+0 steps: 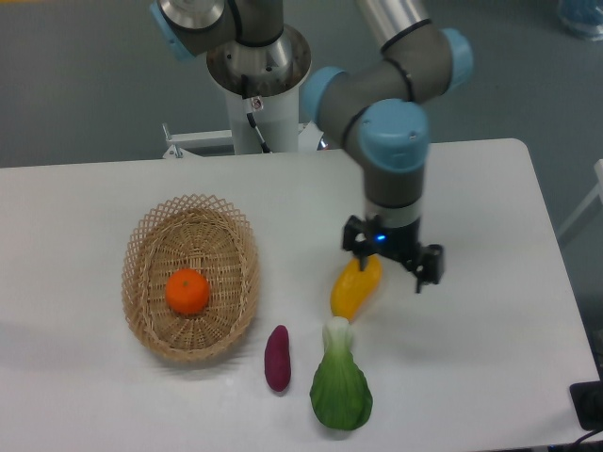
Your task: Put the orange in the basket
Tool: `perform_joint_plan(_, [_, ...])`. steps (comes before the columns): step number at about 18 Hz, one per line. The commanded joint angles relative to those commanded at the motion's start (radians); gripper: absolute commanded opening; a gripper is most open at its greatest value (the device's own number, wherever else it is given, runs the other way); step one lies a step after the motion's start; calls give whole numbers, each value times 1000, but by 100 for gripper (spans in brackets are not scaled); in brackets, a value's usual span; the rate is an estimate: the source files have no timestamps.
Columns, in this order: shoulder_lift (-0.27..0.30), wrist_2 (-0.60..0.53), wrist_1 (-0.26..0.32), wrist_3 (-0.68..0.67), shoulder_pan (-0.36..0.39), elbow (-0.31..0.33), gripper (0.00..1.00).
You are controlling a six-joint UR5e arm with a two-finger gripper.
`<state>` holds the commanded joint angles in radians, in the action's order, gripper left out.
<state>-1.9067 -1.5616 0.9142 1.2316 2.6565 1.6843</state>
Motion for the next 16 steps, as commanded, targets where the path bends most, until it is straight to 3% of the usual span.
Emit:
perform_joint_plan(5, [-8,2,12,144,91,17,100])
perform_joint_plan(16, [-11,3,17,154,95,11,100])
